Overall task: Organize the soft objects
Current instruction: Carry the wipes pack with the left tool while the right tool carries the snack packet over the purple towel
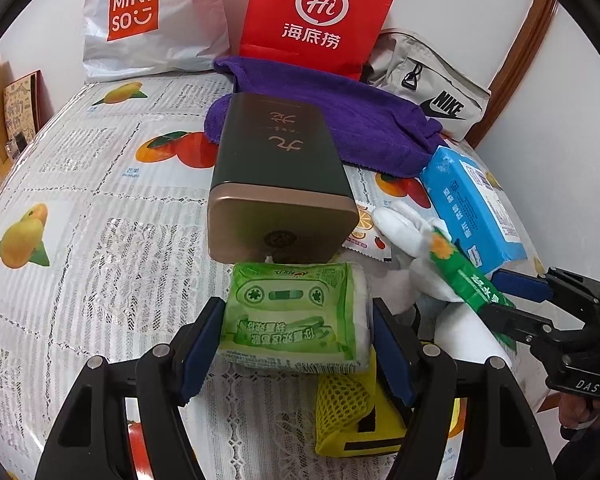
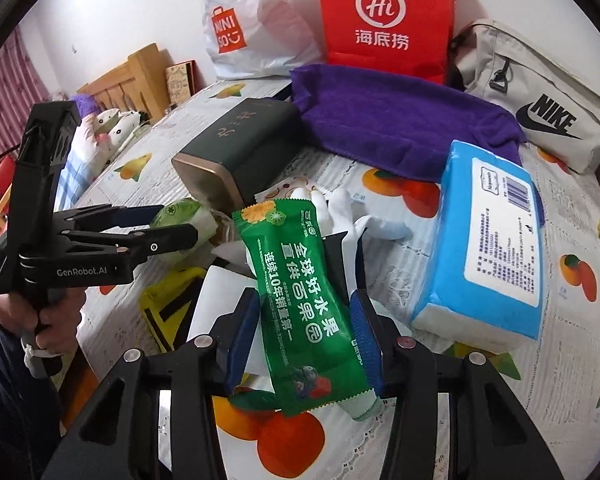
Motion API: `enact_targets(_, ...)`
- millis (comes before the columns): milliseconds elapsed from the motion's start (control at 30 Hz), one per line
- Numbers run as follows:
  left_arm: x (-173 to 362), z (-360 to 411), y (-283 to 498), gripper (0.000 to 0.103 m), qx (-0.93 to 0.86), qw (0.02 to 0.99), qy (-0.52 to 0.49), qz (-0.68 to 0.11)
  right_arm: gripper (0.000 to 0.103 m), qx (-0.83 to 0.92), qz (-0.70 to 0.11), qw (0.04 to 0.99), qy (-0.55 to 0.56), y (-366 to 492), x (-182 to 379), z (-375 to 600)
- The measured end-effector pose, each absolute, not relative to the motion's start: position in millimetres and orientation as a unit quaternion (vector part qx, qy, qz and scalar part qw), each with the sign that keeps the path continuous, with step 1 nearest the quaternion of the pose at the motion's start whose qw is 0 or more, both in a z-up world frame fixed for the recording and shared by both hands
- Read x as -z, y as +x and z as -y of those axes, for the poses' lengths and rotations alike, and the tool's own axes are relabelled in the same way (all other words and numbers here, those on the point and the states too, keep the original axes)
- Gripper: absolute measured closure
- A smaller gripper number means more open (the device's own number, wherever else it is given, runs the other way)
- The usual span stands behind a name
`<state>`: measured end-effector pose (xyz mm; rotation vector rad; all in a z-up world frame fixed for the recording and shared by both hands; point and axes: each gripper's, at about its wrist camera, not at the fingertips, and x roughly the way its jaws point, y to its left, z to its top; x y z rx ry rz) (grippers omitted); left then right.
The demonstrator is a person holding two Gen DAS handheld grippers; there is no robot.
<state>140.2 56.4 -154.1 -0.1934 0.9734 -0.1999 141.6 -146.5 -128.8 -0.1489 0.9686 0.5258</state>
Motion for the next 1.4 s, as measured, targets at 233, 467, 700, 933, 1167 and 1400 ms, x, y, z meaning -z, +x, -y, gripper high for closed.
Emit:
enact_targets(233,152,-58,136,0.033,0.09,0.875,-0.095,-0.466,0.075,-0.262,-0.446,0.852,-0.085,143,130,142)
enact_targets(467,150,-63,133,0.033,0.083,0.877,-0.096,-0.464,0.077,-0.243,-0.418,0.874,-0.046,131,110,164)
enact_targets(700,145,-66,126,0.033,0.071,0.881,-0.091,-0.459,0.077,-0.215,-0.405,0.888,-0.022,110,97,194)
enact_targets(933,142,-71,116,0.033,0.05,0.884,-0.085,-0.456,0.077,-0.186,-0.414,0.891,-0.012,84,112,226)
enact_targets(1167,140,-70,108,0.033,0.031,0.885,-0.072,-0.459,0.077,-0.152,-0.426,0.892,0.01,72,133,261)
enact_targets(1400,123,-68,104,0.033,0.012,0.89,-0.065,-0.452,0.077,-0.141,-0.433,0.89,0.021,71,147,277)
